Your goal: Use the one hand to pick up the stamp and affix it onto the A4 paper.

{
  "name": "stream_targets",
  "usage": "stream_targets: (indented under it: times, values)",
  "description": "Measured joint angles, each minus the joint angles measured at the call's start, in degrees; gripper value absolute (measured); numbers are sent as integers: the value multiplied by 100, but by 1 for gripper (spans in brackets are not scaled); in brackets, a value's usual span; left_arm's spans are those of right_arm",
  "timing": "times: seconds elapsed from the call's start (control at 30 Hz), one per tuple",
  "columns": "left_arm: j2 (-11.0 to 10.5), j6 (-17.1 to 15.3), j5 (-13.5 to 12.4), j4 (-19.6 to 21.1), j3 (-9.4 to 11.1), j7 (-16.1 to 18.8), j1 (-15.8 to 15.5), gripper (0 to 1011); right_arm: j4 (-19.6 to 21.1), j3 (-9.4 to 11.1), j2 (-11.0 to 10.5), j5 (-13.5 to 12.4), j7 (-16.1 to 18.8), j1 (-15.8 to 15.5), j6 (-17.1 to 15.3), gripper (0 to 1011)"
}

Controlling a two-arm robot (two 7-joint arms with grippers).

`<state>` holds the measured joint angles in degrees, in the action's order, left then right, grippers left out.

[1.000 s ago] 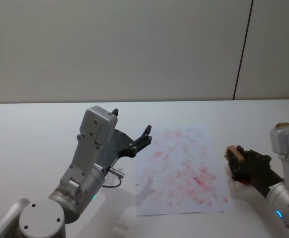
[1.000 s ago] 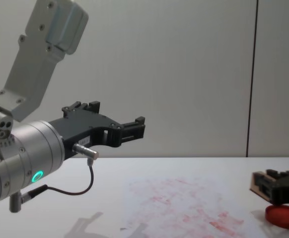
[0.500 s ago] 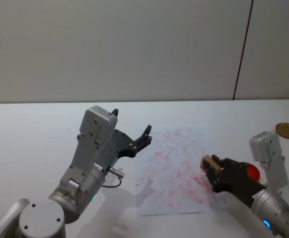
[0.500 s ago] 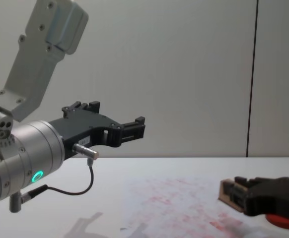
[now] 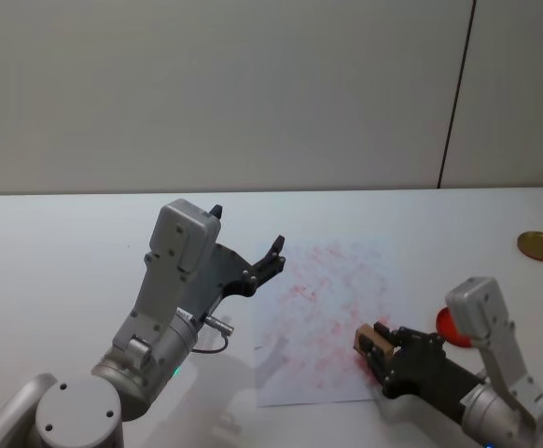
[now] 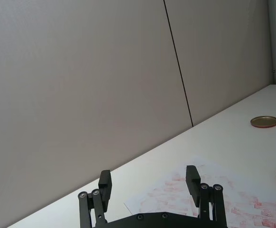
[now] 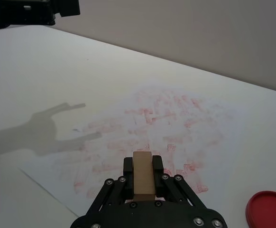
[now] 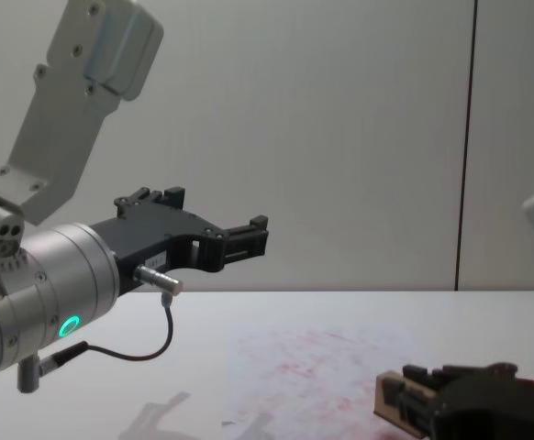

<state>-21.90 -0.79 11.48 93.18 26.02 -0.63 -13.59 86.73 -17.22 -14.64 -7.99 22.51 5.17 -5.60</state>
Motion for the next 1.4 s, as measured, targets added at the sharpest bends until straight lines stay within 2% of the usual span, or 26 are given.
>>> stream_targets:
  times: [0.43,1.0,1.4]
  values:
    - [0,0,0,0,0,0,0,993,7,-75,-55,133,92,-130,60,225]
    - [0,0,0,0,0,0,0,993,-48,-81,-80,170,232,-71,-176,225]
    - [0,0,0,0,0,0,0,993,108,3,-149,-22,168,-75,-240,225]
